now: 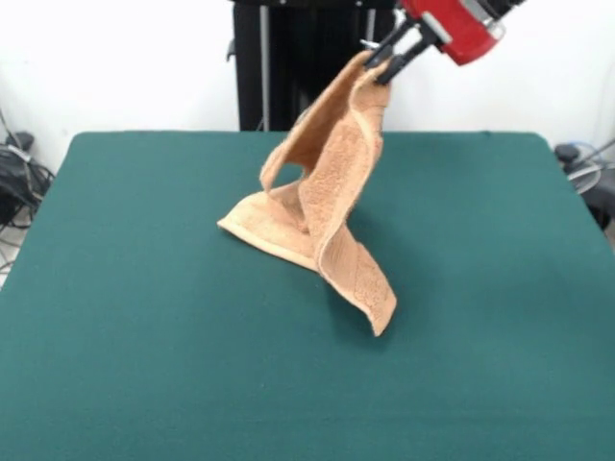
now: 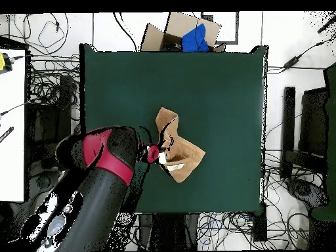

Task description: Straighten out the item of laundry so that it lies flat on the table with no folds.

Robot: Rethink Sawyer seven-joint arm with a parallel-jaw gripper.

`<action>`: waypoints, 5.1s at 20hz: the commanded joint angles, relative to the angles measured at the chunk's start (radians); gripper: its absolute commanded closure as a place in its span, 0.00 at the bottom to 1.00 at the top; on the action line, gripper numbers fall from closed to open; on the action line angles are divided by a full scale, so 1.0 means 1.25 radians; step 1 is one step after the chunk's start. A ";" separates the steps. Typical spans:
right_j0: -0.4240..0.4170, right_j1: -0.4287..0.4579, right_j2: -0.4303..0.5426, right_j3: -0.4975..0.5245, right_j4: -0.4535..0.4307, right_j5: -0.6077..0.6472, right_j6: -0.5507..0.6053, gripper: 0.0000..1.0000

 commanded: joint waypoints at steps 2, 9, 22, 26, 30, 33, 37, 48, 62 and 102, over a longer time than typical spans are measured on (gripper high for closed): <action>0.013 0.024 0.039 0.068 0.088 0.024 0.270 1.00; 0.024 0.019 0.049 0.072 0.140 0.043 0.271 1.00; 0.050 0.054 0.032 0.087 0.181 -0.005 0.290 1.00; 0.059 0.063 0.022 0.083 0.188 0.001 0.291 1.00; 0.070 0.069 0.016 0.079 0.202 0.016 0.301 1.00; 0.075 0.071 0.016 0.079 0.215 0.019 0.305 1.00; 0.081 0.072 0.013 0.083 0.232 0.024 0.308 1.00; 0.099 0.082 -0.007 0.083 0.267 0.031 0.303 1.00; 0.144 0.120 -0.025 0.052 0.334 0.063 0.376 0.00; 0.004 0.015 0.103 0.229 0.316 -0.224 0.208 0.00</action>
